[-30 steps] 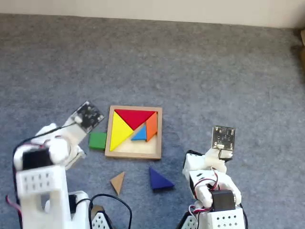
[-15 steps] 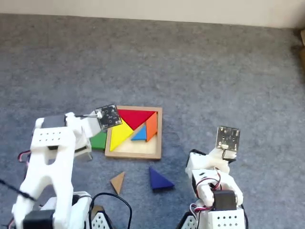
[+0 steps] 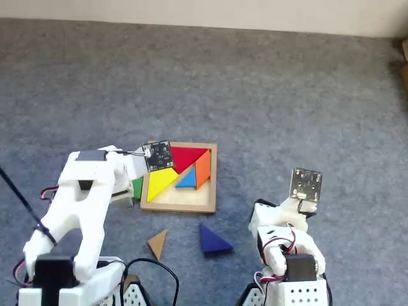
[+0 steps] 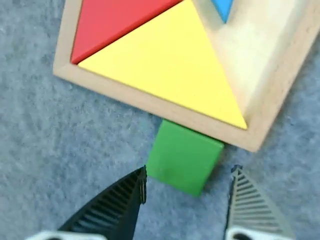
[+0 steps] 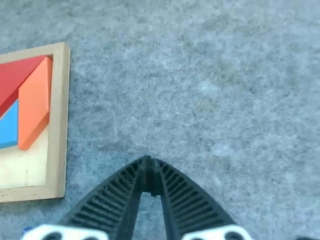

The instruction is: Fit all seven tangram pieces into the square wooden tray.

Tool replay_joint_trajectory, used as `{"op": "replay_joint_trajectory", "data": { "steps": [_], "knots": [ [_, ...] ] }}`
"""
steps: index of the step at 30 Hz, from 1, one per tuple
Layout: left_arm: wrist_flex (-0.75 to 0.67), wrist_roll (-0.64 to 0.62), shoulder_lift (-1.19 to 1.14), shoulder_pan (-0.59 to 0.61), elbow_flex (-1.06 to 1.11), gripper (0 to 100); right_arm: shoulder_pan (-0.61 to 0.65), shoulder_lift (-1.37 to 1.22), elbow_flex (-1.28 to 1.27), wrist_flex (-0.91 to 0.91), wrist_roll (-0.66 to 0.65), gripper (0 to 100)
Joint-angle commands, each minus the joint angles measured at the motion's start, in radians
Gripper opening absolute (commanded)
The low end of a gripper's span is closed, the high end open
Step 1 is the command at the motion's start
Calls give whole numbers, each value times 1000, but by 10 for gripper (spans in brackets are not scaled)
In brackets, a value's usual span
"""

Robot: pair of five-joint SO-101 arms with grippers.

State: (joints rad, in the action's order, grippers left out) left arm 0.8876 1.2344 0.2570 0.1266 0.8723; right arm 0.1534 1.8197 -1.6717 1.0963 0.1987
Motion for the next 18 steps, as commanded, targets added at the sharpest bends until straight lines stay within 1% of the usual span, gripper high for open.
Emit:
{"op": "replay_joint_trajectory", "data": {
  "steps": [1,12,18],
  "knots": [
    [-46,87,-36,-21,-51,264,-10,16,-120,-24,-11,9],
    [-143,94,-157,-24,-51,260,-13,16,-120,-24,-11,9],
    [-121,89,-183,-18,-93,252,-13,16,-120,-24,-11,9]
  ]
}}
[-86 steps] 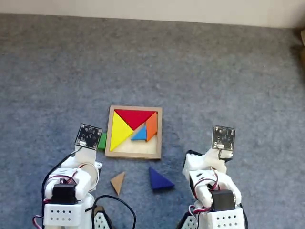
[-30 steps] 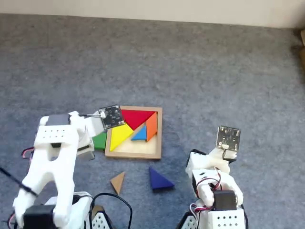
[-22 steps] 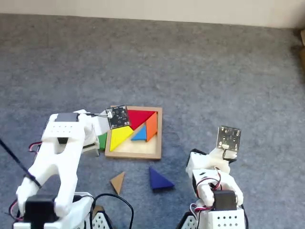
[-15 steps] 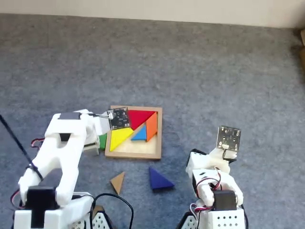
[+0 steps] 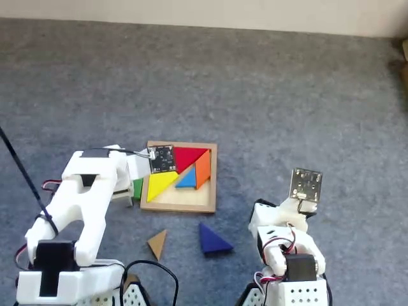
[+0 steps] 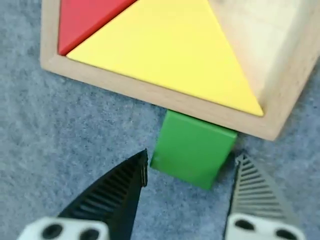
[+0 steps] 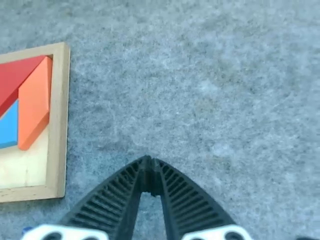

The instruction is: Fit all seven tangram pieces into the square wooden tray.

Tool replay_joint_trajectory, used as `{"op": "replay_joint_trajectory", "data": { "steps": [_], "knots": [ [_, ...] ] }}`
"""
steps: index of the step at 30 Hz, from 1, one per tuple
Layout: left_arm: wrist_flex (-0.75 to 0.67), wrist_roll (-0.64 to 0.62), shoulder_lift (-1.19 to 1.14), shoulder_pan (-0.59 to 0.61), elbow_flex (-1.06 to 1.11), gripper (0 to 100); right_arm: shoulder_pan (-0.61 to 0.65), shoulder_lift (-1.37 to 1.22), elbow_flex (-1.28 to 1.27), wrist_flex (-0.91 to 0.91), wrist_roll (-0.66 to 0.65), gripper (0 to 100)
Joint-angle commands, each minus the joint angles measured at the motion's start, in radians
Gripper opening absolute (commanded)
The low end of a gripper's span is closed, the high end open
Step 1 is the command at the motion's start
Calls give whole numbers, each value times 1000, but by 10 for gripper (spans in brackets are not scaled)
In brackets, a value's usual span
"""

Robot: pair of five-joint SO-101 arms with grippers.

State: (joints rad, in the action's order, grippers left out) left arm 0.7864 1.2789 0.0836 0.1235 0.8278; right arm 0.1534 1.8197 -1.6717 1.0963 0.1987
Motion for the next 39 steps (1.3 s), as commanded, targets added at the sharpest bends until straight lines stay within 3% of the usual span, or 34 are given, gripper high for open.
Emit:
{"op": "replay_joint_trajectory", "data": {
  "steps": [1,9,13,27,31,35,39],
  "knots": [
    [-11,44,-8,-15,-48,241,-13,16,-120,-24,-11,9],
    [89,28,1,-13,-51,206,-13,16,-120,-24,-12,9],
    [158,-95,1,-13,-102,206,-13,16,-120,-24,-12,9],
    [618,-405,1,-65,-397,171,-13,16,-120,-24,-14,9],
    [632,-408,-10,-56,-430,184,-15,16,-120,-24,-15,9],
    [621,-328,-10,-31,-392,292,-15,16,-120,-24,-15,9],
    [453,-324,-12,15,-337,306,-15,16,-120,-24,-15,9]
  ]
}}
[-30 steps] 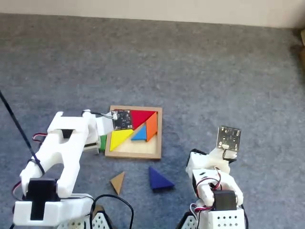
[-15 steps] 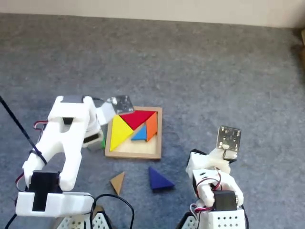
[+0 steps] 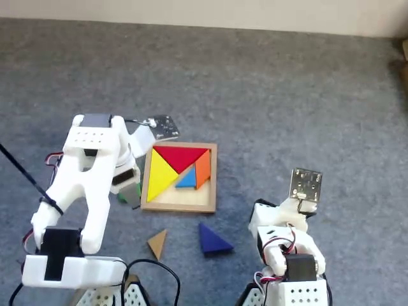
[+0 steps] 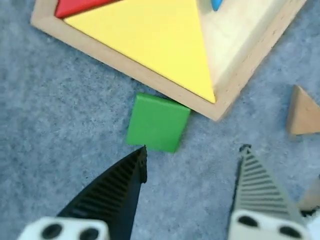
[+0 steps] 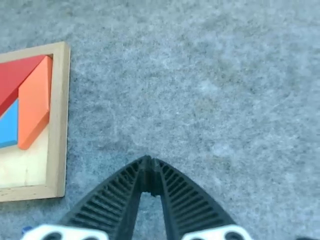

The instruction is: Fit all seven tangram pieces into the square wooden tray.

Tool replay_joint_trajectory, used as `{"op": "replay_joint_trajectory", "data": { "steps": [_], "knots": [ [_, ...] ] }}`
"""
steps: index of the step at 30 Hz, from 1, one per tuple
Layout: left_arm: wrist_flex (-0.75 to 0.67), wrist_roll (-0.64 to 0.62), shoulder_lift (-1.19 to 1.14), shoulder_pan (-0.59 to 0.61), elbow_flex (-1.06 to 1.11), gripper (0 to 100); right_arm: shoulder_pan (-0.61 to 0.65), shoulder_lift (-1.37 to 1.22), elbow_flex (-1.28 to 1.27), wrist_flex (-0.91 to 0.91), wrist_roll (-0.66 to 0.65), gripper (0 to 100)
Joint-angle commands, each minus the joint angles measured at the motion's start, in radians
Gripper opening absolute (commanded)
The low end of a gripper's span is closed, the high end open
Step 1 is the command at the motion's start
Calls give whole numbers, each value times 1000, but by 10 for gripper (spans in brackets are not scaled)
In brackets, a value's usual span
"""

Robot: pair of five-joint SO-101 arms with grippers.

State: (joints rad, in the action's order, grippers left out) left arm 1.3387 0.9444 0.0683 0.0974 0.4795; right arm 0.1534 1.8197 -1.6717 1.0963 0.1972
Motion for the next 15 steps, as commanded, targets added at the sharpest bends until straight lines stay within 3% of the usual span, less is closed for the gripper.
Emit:
{"op": "replay_joint_trajectory", "data": {
  "steps": [1,9,15],
  "knots": [
    [-147,12,2,50,33,307,-15,16,-120,-24,-14,9],
    [-299,75,-143,81,51,316,-15,16,-120,-24,-14,9],
    [-169,78,-283,82,-122,274,-15,16,-120,-24,-14,9]
  ]
}}
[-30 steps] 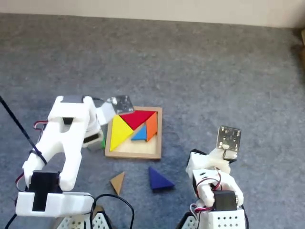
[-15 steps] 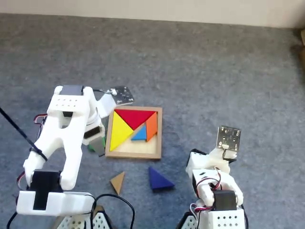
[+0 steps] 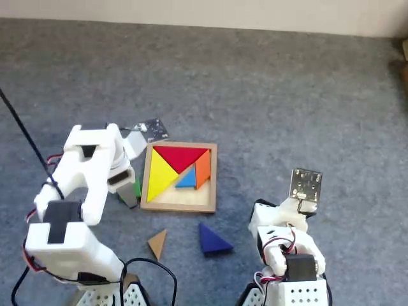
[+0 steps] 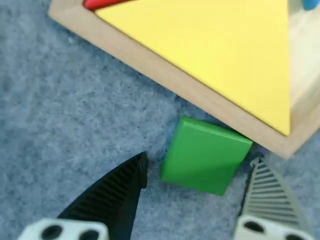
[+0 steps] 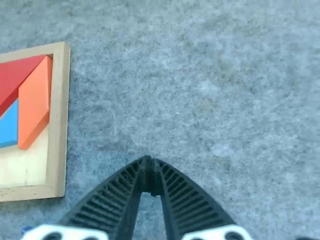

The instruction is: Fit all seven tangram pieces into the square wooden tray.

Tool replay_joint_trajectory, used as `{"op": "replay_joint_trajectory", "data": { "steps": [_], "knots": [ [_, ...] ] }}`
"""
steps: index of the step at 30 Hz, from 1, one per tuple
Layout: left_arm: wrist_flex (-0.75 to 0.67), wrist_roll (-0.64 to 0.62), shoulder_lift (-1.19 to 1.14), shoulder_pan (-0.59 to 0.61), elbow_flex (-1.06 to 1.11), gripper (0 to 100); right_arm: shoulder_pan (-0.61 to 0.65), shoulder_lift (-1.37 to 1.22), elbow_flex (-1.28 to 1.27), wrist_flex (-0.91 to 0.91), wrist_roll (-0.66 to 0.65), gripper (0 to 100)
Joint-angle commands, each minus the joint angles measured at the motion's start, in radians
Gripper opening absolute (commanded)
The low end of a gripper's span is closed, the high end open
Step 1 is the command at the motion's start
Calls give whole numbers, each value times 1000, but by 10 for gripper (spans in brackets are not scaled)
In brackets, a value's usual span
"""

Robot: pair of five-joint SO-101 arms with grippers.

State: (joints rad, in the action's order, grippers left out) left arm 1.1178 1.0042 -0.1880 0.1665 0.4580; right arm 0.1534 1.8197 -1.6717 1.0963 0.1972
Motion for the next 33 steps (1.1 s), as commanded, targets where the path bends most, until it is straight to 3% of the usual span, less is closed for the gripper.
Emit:
{"op": "replay_joint_trajectory", "data": {
  "steps": [1,9,14,21,28,33],
  "knots": [
    [68,20,-44,7,-116,257,-15,16,-120,-24,-14,9],
    [103,15,-68,-2,-131,167,-15,16,-120,-24,-14,9],
    [196,8,16,-2,-130,142,-15,16,-120,-24,-14,9],
    [287,-127,282,-51,-53,136,-15,16,-120,-24,-14,9],
    [287,-338,535,-255,156,136,-15,16,-120,-24,-14,9],
    [287,-509,578,-387,203,136,-15,16,-120,-24,-14,9]
  ]
}}
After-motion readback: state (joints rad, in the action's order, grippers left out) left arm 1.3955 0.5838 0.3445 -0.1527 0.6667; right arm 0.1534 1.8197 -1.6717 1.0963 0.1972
